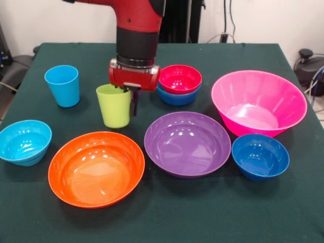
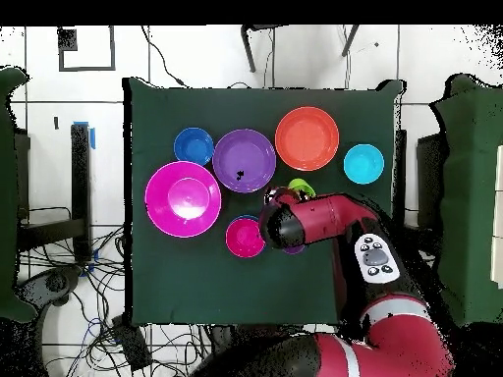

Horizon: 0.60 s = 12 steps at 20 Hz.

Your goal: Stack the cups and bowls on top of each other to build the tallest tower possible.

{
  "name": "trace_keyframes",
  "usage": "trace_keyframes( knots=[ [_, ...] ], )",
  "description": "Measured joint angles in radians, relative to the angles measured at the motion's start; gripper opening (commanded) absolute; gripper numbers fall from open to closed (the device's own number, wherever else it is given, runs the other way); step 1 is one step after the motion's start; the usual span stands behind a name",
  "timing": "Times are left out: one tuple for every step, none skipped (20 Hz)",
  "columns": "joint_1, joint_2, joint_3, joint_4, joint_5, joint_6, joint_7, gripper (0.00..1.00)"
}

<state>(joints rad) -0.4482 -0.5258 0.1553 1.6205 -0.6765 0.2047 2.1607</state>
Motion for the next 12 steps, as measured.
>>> trace_keyframes(
  knots=[
    [-0.005,-0.018,0.004,0.01,0.015,0.002,0.0,0.0],
    [-0.009,-0.037,0.009,0.02,0.029,0.005,0.0,0.0],
    [-0.018,-0.064,0.017,0.035,0.053,0.013,0.0,0.0],
    [-0.024,-0.084,0.024,0.046,0.072,0.022,0.0,0.0],
    [-0.03,-0.099,0.031,0.053,0.086,0.031,0.0,0.0],
    [-0.035,-0.113,0.037,0.06,0.099,0.039,0.0,0.0],
    [-0.044,-0.141,0.048,0.074,0.129,0.06,0.0,0.0],
    [-0.048,-0.152,0.053,0.079,0.14,0.07,0.0,0.0],
    [-0.05,-0.164,0.056,0.084,0.151,0.081,0.0,0.0],
    [-0.052,-0.193,0.062,0.095,0.177,0.111,0.0,0.0],
    [-0.051,-0.214,0.064,0.102,0.193,0.133,0.0,0.0],
    [-0.05,-0.232,0.065,0.108,0.204,0.151,0.0,0.0]
  ],
)
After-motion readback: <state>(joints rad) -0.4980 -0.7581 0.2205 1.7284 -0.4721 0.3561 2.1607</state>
